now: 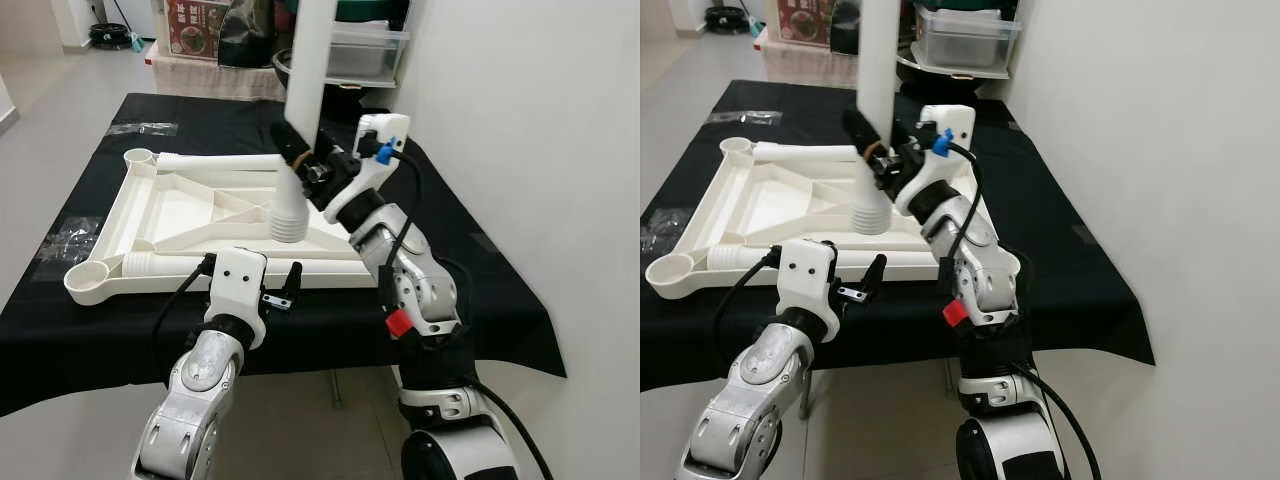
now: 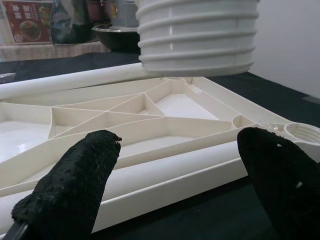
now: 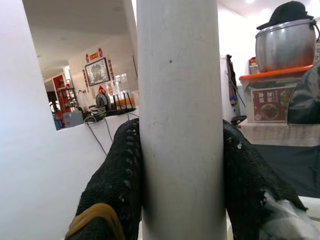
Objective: Building children table
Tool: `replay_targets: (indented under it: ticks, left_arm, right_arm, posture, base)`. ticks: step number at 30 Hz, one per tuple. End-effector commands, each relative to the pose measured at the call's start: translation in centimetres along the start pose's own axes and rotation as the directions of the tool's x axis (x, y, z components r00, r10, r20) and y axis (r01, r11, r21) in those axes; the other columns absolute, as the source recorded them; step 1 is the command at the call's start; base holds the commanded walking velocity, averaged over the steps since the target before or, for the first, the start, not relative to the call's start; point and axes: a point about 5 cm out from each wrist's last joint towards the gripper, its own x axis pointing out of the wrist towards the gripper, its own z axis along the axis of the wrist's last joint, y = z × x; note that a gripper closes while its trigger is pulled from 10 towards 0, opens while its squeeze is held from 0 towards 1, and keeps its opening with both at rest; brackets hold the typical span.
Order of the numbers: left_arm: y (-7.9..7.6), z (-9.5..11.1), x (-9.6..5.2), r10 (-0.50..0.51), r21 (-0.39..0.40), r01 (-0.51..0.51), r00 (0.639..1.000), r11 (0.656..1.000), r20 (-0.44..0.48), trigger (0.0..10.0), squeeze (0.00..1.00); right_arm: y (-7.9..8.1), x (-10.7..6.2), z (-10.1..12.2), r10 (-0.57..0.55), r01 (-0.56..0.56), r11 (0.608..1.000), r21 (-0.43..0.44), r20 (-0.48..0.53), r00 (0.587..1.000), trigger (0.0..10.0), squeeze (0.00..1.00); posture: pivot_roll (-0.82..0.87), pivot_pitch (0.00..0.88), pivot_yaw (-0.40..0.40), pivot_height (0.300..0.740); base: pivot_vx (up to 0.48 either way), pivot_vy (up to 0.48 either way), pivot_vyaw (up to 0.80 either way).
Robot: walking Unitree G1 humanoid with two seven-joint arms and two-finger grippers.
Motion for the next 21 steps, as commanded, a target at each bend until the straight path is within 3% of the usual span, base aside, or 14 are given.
replay_targets:
  ticks: [1,11,21]
  left_arm:
    - [-0.2,-0.4,0.0,-0.002,-0.002,0.002,1.0,1.0,-0.012,10.0,0.0]
    - [0.2,-0.2,0.4,0.021,-0.009,-0.021,1.0,1.0,0.007,10.0,0.0]
    - [-1.3,-0.5,0.7,-0.088,-0.035,0.088,0.996,0.996,-0.001,10.0,0.0]
  right_arm:
    - [1.2,-2.3,-4.6,-0.066,0.073,0.972,0.222,-0.041,0.997,0.0,0.0]
    - [1.6,-3.8,-5.1,-0.045,0.055,0.985,0.164,-0.061,0.997,0.0,0.0]
    - [2.8,-4.3,-5.4,-0.028,0.036,0.99,0.133,-0.061,0.998,0.0,0.0]
  posture:
    - [0.07,0.0,-0.126,0.74]
    - [0.06,0.0,-0.121,0.74]
    - [0.06,0.0,-0.113,0.74]
  base:
    - [0.0,0.0,0.0]
    - [0.0,0.0,0.0]
    - [0.0,0.0,0.0]
